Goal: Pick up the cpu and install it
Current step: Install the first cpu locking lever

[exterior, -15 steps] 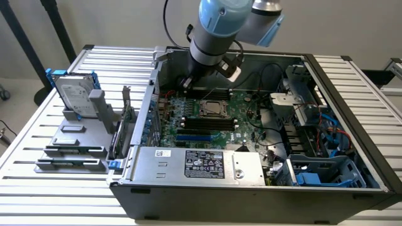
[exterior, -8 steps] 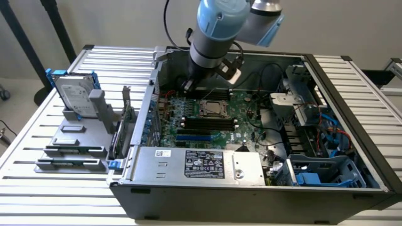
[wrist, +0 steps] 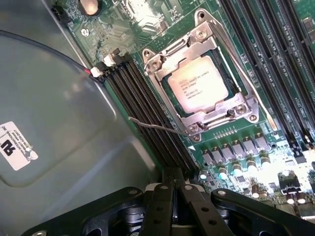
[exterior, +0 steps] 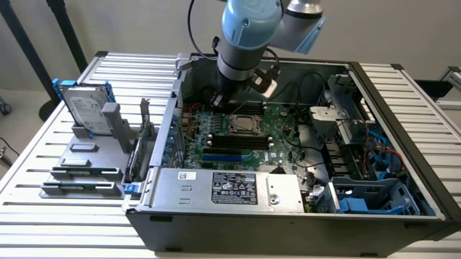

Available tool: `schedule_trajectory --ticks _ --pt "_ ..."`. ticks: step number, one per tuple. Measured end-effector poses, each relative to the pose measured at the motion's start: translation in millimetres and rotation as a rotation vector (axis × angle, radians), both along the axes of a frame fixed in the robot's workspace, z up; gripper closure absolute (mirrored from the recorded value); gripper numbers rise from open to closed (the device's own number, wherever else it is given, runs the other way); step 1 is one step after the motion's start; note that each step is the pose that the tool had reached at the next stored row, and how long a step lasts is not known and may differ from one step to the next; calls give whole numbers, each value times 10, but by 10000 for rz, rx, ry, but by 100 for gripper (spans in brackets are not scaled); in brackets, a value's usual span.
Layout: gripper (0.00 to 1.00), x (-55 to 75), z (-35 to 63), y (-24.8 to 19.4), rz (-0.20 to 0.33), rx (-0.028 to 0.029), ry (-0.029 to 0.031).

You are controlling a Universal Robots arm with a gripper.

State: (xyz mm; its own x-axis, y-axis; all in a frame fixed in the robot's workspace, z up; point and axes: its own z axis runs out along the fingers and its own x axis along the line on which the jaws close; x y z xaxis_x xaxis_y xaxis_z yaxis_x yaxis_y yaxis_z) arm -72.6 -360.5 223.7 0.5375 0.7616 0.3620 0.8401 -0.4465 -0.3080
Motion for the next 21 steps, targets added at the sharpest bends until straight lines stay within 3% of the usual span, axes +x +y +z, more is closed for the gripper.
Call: schedule_trajectory --ticks 4,9,12,14,16,18,21 --pt "89 0 -39 -1 -15 0 -220" --pt "89 0 -95 -3 -32 -10 -407" --pt "89 0 -102 -3 -31 -112 -501" --pt "89 0 -104 -2 -27 -253 -563" --pt "89 0 -105 -1 -26 -341 -608" --pt "89 0 -105 1 -27 -385 -632" --pt "89 -2 -109 8 -91 -396 -634"
